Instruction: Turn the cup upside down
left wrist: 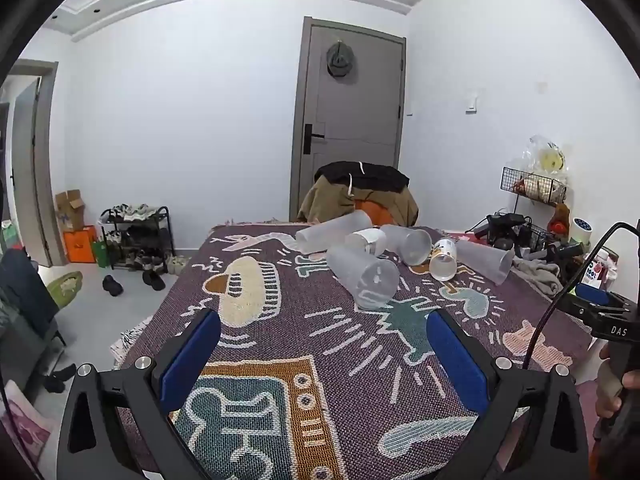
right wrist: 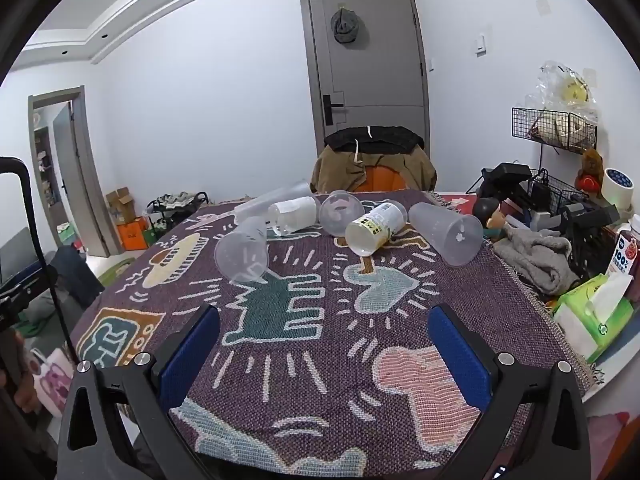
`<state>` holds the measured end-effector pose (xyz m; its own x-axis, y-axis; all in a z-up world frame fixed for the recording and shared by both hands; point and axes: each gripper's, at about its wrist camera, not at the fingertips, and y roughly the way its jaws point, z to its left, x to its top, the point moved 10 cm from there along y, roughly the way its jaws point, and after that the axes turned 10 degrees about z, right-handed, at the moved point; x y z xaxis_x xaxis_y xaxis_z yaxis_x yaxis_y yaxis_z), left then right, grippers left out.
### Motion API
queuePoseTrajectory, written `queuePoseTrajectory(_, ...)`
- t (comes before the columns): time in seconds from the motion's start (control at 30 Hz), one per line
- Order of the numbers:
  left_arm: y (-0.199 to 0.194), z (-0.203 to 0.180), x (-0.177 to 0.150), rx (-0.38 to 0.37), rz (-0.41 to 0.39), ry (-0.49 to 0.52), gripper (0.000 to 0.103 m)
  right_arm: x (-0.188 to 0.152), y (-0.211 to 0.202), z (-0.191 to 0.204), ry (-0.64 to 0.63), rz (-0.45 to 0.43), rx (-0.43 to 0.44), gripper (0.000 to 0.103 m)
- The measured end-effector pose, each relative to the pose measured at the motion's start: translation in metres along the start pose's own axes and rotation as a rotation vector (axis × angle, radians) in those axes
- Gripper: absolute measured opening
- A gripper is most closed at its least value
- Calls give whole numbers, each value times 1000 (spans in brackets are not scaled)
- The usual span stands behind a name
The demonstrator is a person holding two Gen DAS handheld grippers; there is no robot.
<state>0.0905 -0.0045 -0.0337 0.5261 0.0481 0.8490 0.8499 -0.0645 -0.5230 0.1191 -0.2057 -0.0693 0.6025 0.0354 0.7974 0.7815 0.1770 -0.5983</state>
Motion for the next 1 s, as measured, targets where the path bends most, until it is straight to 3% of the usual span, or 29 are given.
queuePoseTrajectory(1.0,1,6,0,34,-9,-8,103,1,0,-1,2,1,1,103)
